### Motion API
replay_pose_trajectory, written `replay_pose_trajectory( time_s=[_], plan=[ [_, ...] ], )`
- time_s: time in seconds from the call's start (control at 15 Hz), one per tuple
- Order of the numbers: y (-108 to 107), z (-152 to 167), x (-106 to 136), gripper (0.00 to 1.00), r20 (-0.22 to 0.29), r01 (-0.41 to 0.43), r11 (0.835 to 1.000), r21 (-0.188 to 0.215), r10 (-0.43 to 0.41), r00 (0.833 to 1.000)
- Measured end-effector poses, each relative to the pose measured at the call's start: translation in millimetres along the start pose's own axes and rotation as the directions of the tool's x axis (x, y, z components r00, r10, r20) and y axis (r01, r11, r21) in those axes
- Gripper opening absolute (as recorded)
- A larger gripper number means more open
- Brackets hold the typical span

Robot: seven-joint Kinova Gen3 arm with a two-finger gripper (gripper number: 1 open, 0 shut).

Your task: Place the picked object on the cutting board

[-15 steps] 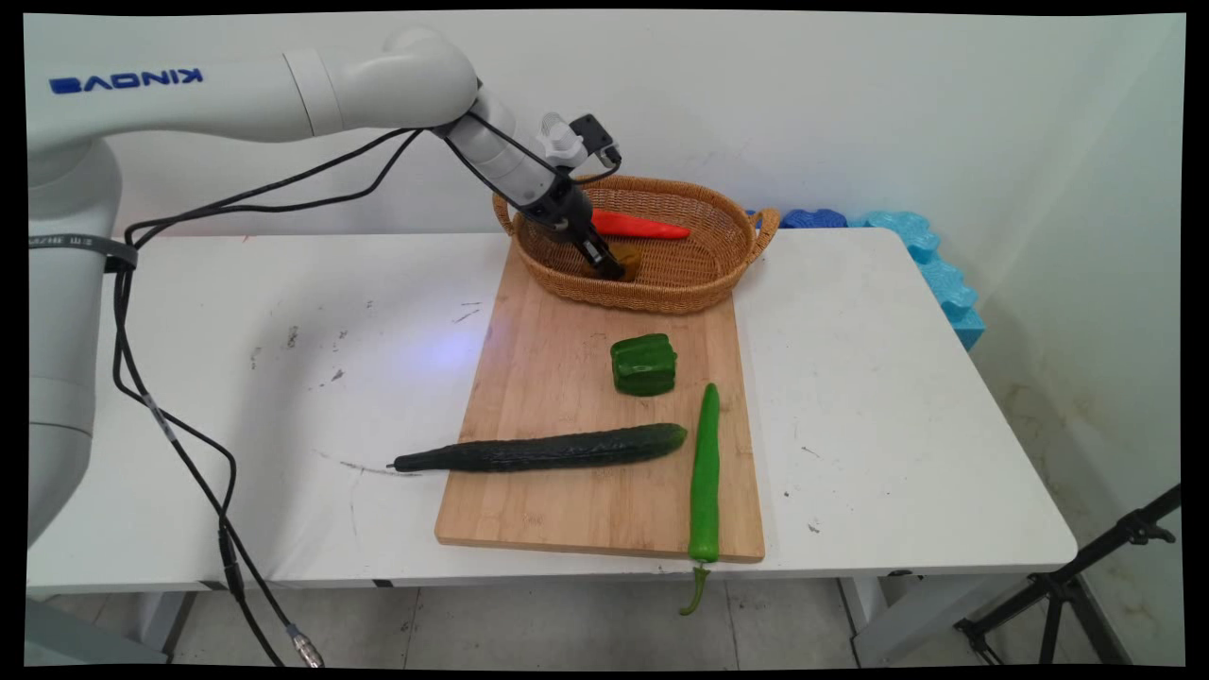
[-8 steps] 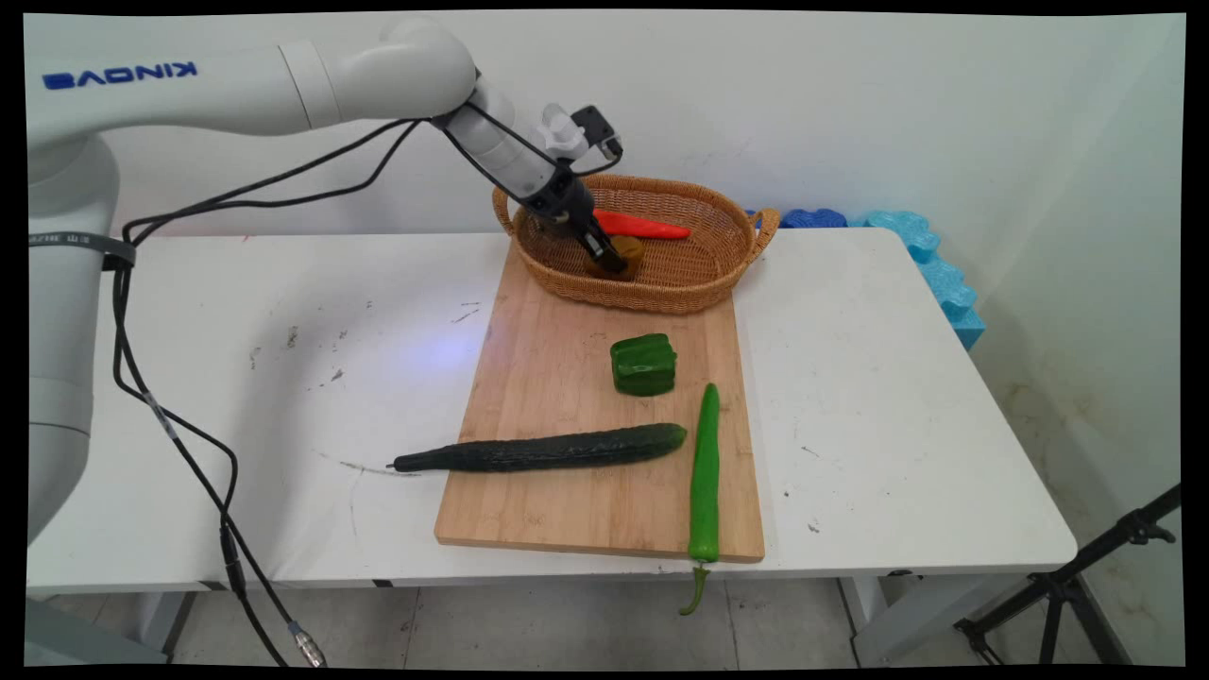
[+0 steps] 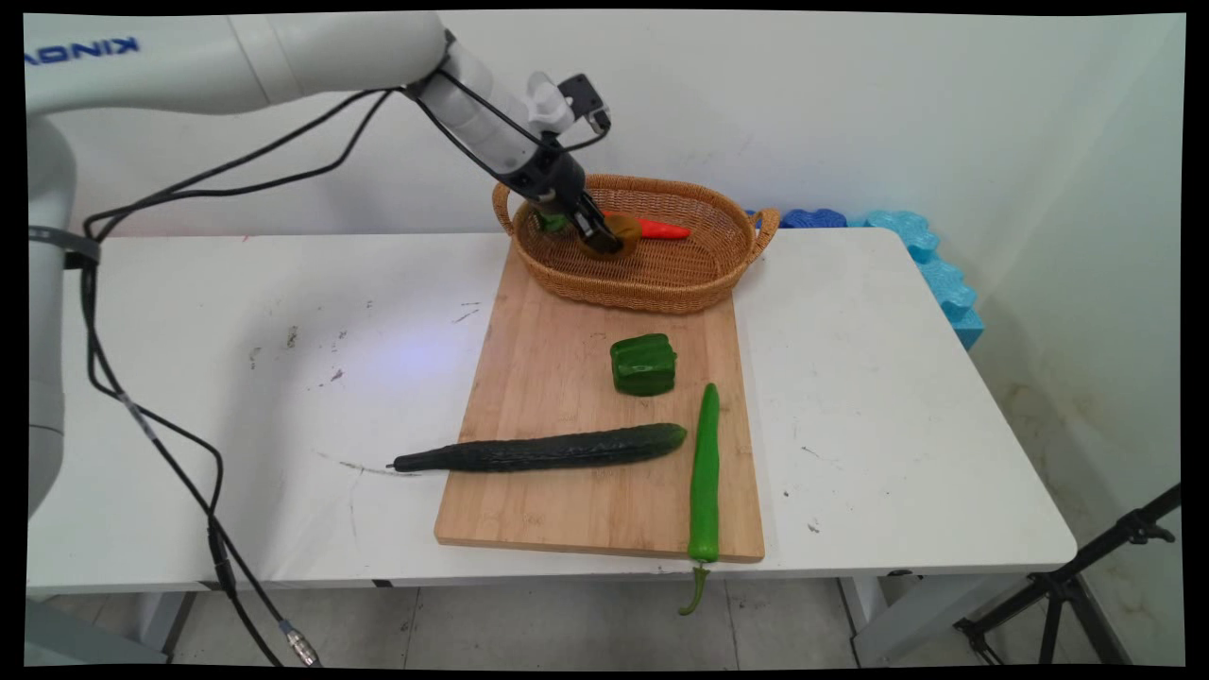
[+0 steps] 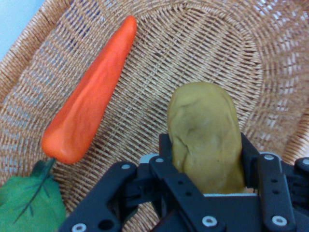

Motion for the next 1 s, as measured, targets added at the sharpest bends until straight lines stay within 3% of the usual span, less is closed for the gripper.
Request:
replay_pose_trajectory(
  time_s=[0.6,1.0],
  plan=[
    [34.5,-62.8,-27.1,0.0,-0.002,-0.044,0.998,-0.037,0.044,0.999],
    [61.6,-81.8,-66.1,0.0,0.027,-0.061,0.995,-0.085,0.063,0.998]
  ],
)
